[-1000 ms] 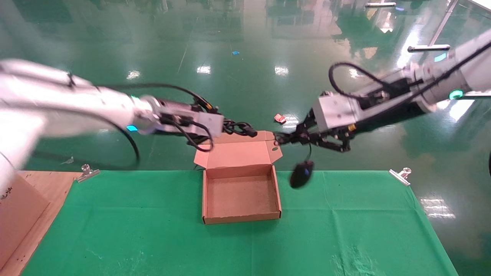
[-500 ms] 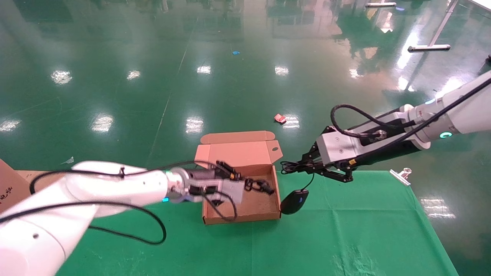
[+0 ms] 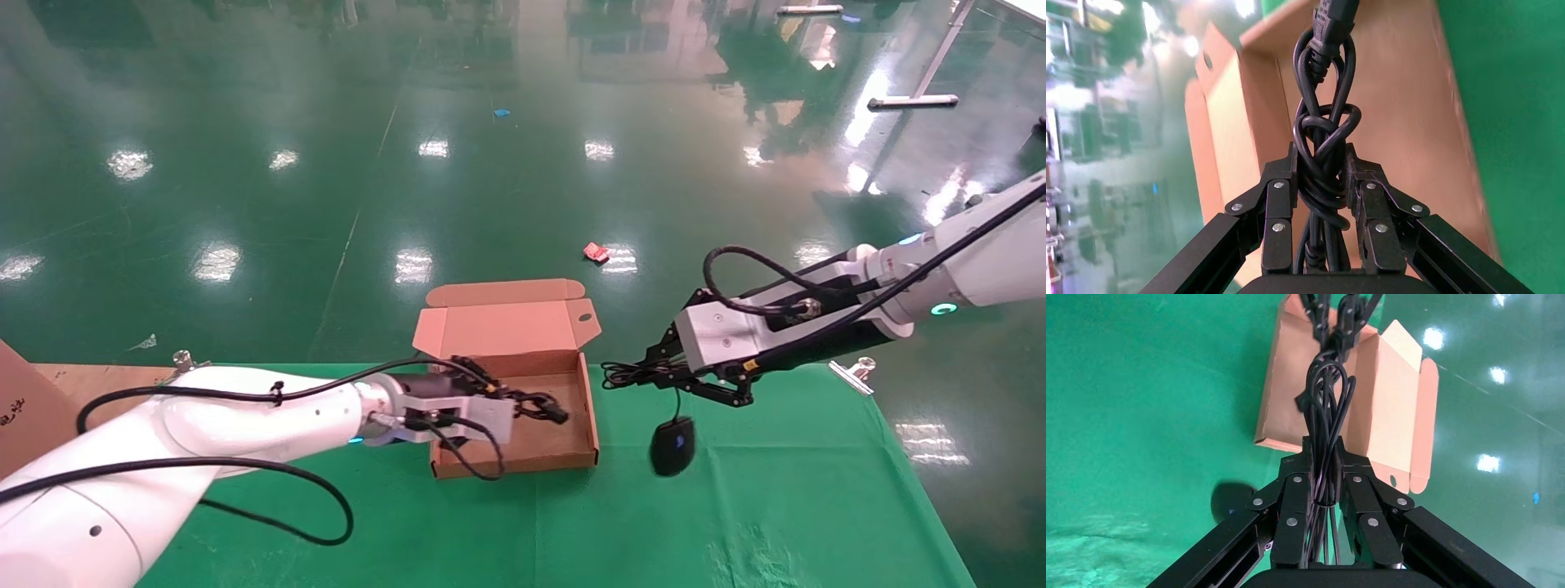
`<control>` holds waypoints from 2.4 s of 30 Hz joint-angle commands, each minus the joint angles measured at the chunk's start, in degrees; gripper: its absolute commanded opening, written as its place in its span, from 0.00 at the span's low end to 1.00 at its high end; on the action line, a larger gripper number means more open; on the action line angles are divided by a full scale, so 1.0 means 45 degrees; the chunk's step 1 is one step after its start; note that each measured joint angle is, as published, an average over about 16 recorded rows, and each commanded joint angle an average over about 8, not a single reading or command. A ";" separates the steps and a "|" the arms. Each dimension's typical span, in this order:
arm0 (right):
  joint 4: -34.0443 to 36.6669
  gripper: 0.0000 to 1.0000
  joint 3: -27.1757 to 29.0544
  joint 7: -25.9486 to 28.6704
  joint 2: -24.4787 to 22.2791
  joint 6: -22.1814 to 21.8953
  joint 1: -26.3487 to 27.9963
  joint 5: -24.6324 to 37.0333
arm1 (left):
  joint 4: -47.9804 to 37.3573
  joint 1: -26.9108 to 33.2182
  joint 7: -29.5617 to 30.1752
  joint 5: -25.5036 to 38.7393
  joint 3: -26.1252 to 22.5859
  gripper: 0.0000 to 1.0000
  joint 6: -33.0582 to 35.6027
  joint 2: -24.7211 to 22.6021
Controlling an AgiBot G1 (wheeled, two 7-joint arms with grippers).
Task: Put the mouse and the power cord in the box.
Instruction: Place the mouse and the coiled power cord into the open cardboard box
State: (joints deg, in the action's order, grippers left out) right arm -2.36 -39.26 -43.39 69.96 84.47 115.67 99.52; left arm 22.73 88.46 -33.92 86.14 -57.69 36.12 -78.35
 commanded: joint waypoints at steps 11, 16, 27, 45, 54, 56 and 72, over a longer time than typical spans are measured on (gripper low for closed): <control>0.0052 0.00 0.0005 0.0048 0.0363 0.0025 -0.0024 -0.0016 | 0.0174 0.0159 0.0745 -0.0452 -0.1269 1.00 -0.0395 0.0016; 0.0027 0.00 -0.0008 0.0122 0.0647 -0.0097 -0.0018 0.0001 | 0.0261 0.0286 0.0814 -0.0738 -0.1642 1.00 -0.0368 0.0022; -0.0369 0.00 0.0022 0.0484 0.1539 -0.0857 0.0196 -0.0076 | -0.0681 0.1141 -0.0076 -0.1769 -0.1656 1.00 -0.0125 0.0341; -0.5572 0.00 -0.2285 0.2596 0.1982 -0.6577 -0.3139 -0.1205 | -0.1435 0.2378 -0.2741 -0.4105 -0.0389 1.00 0.6391 0.4231; -0.6572 0.00 -0.4679 0.3391 0.1957 -0.8919 -0.4309 -0.1937 | -0.1830 0.1887 -0.3236 -0.4554 -0.0160 1.00 0.7209 0.4926; -0.6617 0.04 -0.5137 0.3550 0.1948 -0.9150 -0.4489 -0.2104 | -0.1917 0.1749 -0.3318 -0.4707 -0.0077 1.00 0.7330 0.4960; -0.6616 1.00 -0.6077 0.3998 0.1933 -0.9814 -0.4872 -0.2608 | -0.2153 0.1603 -0.3503 -0.4993 0.0077 1.00 0.7574 0.5026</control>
State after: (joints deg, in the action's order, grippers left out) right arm -32.15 -66.64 -25.38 78.66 40.27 93.75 87.78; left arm 13.04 95.67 -49.68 63.70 -57.35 70.23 -55.71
